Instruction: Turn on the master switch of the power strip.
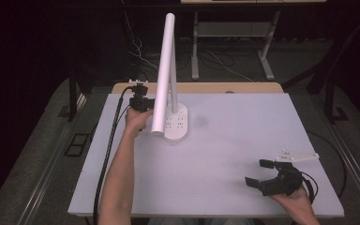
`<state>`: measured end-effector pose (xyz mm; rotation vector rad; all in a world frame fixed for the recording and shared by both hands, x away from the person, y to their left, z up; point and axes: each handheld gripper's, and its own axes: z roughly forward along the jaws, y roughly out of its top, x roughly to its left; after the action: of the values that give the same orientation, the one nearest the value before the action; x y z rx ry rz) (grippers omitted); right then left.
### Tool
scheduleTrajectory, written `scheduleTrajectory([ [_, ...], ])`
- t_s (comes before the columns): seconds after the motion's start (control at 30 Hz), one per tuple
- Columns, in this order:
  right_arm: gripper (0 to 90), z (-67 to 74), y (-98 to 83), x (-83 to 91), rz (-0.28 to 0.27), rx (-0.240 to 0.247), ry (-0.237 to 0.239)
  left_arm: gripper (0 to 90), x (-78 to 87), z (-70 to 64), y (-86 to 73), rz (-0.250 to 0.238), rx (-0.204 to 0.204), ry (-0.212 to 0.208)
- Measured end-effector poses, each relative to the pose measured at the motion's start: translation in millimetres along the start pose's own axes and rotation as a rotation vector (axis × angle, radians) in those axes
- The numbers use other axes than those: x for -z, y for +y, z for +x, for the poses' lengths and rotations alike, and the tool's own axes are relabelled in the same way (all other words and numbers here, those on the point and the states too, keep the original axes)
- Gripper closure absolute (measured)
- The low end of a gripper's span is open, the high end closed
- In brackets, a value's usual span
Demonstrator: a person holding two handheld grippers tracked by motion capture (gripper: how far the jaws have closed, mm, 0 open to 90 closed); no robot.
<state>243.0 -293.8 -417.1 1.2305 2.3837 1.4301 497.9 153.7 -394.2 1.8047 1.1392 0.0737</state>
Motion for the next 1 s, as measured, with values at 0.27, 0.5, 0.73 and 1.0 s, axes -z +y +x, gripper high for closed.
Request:
scheduleTrajectory([
  [0.27,0.0,-0.3,-0.2,-0.9,0.010,0.004,0.002,81.6,-8.6,-0.6,-3.5,0.014,-0.005,0.005],
  [0.5,0.0,-0.7,-0.4,-1.0,0.011,0.005,0.001,89.7,-14.7,-1.4,-5.6,0.017,-0.024,0.024],
  [0.73,0.0,-0.9,-0.6,-1.3,0.012,0.005,0.002,90.0,-21.9,-1.8,-9.0,0.039,-0.040,0.061],
  [1.0,0.0,-0.5,-0.6,-1.7,0.018,0.009,0.005,90.0,-27.6,-1.0,-11.6,0.052,-0.051,0.085],
])
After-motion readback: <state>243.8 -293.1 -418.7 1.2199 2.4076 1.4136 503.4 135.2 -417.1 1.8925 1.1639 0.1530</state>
